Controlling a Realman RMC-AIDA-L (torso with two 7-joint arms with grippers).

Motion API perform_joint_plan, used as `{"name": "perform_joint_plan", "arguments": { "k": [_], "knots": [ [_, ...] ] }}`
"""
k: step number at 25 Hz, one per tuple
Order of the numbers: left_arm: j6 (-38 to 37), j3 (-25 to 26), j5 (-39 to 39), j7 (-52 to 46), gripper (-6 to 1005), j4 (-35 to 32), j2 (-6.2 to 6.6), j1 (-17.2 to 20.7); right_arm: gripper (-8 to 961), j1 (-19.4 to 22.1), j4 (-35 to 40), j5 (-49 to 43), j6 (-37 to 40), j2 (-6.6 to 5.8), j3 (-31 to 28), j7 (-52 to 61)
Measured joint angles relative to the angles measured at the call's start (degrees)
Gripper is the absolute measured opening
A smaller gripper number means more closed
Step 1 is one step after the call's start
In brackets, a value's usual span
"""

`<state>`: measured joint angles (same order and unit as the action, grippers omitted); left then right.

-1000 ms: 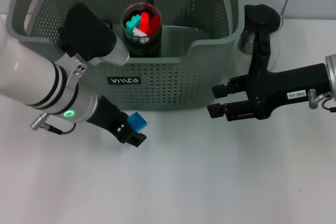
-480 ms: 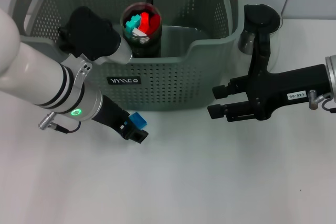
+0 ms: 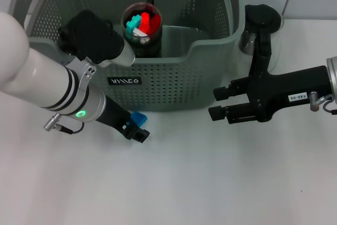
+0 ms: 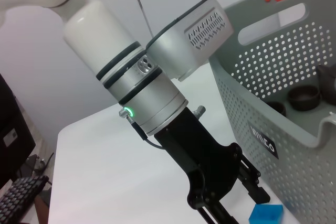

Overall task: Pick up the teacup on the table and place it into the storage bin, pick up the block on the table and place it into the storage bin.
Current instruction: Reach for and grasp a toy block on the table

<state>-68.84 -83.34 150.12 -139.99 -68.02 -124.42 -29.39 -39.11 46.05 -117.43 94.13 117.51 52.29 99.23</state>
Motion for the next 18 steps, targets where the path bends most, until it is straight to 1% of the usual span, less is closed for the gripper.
{"name": "perform_joint_plan", "arguments": {
  "k": [18],
  "knots": [
    [0.31, 0.26, 0.29, -0.19, 668, -0.05, 0.11, -0.16, 610, 0.36, 0.0, 0.01, 0.09, -0.09, -0.26, 0.0]
  ]
}}
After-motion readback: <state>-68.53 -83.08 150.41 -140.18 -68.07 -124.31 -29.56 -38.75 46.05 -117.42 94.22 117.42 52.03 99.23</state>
